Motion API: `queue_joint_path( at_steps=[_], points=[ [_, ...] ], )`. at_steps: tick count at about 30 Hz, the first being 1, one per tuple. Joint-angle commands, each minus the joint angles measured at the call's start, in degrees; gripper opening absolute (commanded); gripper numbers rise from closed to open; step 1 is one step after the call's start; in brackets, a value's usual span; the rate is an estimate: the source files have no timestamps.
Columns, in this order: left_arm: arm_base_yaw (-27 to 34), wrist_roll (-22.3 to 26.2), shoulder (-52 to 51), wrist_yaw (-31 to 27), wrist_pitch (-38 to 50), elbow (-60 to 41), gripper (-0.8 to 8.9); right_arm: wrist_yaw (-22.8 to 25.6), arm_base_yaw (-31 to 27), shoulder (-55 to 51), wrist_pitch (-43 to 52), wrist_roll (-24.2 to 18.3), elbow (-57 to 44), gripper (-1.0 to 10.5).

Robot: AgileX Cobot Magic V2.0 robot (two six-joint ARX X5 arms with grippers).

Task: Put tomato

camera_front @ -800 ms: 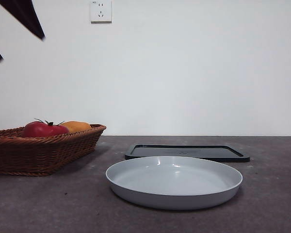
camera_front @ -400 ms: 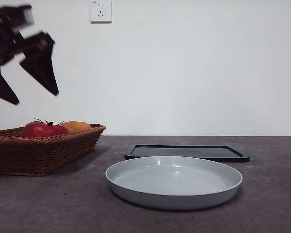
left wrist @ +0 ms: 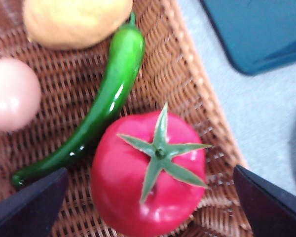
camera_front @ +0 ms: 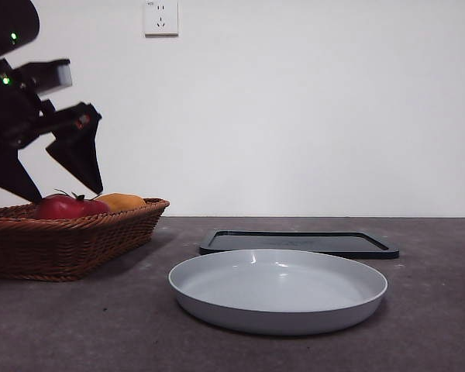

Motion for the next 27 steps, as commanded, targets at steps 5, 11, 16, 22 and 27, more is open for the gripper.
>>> queue_joint_path(
  at_steps=[5,11,16,22,27],
  points=[
    [-0.57,0.85,3.93,-0.09,1.20,1.38,5.62,0.04,0.28,0.46,0.39,-0.42,1.07,4.8],
    [-0.57,0.83,4.66,-0.33,1.18,1.38,5.23,0.02,0.28,0.46,0.37,-0.42,1.07,4.8],
    [-0.57,0.85,4.66,-1.16,0.83,1.38,3.57,0.04,0.28,0.46,0.37,-0.42,1.07,4.8],
    [-0.57,0.63,4.24,-1.11,0.70,1.46,3.29,0.04,0.28,0.46,0.37,-0.42,1.07,4.8],
    [-0.59,0.11,0.52,-0.90,0.66,1.88,3.29,0.04,0.28,0.46,0.37,-0.42,1.07,4.8]
  ],
)
